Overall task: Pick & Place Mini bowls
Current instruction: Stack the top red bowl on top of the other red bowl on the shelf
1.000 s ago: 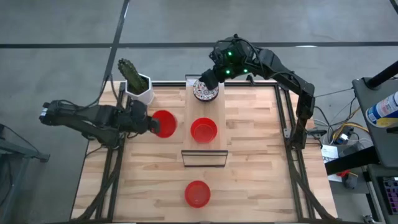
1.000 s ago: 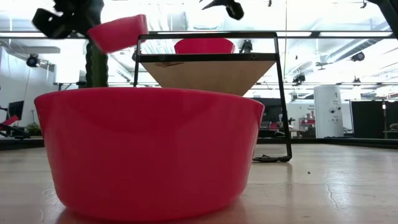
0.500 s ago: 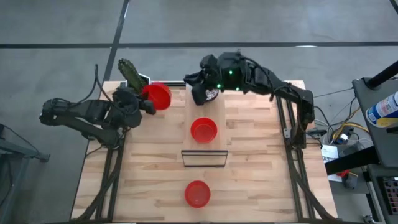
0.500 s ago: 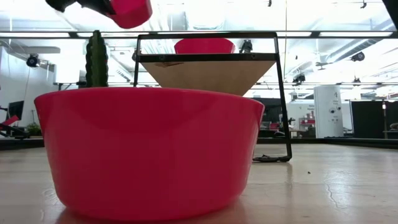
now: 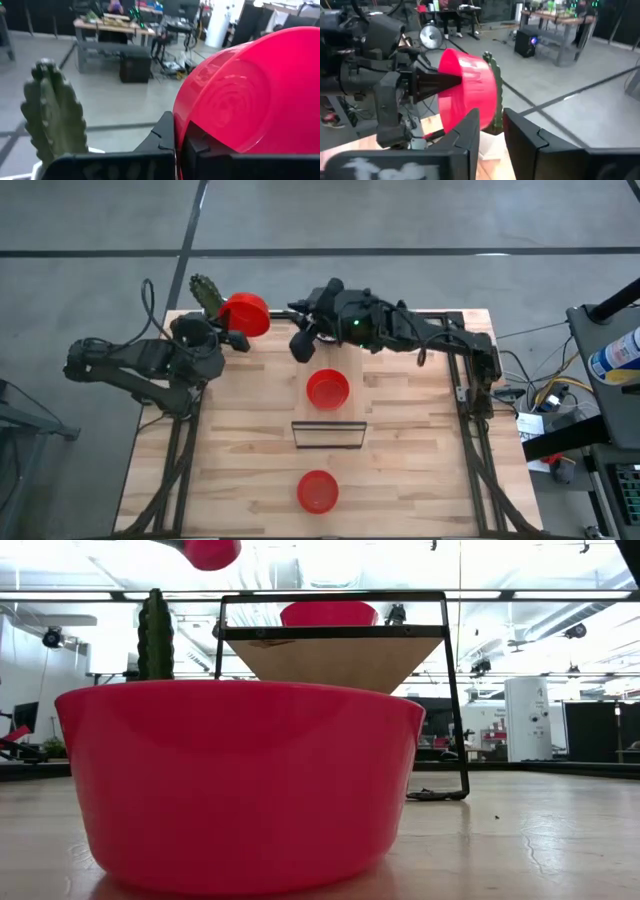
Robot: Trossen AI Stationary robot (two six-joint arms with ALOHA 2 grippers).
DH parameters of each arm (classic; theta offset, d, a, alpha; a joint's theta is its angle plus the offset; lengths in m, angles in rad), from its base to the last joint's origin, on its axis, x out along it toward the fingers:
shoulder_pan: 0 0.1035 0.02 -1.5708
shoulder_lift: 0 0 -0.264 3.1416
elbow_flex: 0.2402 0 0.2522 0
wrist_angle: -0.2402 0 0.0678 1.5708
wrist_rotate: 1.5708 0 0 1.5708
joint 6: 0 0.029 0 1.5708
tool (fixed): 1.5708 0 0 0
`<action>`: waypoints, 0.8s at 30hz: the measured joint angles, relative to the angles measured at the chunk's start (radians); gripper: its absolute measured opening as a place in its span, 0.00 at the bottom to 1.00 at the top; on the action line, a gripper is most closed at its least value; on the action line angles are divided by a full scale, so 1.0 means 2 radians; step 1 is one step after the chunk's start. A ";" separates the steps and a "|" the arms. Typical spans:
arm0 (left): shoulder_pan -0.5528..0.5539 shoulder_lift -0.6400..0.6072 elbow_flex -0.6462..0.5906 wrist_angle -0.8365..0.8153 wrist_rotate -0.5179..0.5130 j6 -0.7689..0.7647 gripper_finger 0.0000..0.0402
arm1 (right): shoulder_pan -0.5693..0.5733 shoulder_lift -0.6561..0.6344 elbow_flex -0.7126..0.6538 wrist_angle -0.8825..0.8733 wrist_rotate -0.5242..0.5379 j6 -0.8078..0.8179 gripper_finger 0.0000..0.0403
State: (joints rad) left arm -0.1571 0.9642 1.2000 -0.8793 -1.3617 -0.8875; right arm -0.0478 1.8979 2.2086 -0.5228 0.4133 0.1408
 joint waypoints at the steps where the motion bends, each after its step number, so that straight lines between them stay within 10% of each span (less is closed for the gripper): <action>1: 0.000 0.001 0.000 0.011 -0.006 0.014 0.00 | 0.003 0.004 0.000 0.007 0.004 -0.009 0.21; 15: 0.010 0.004 0.008 0.091 -0.017 0.140 0.00 | 0.012 0.055 0.016 0.066 0.003 -0.028 0.51; 24: 0.010 0.014 0.008 0.112 0.015 0.144 0.00 | 0.006 0.058 0.013 0.080 0.018 -0.033 0.51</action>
State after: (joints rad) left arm -0.1364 0.9932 1.2167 -0.6544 -1.3316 -0.5995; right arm -0.0365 2.0148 2.2349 -0.3625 0.4484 0.0753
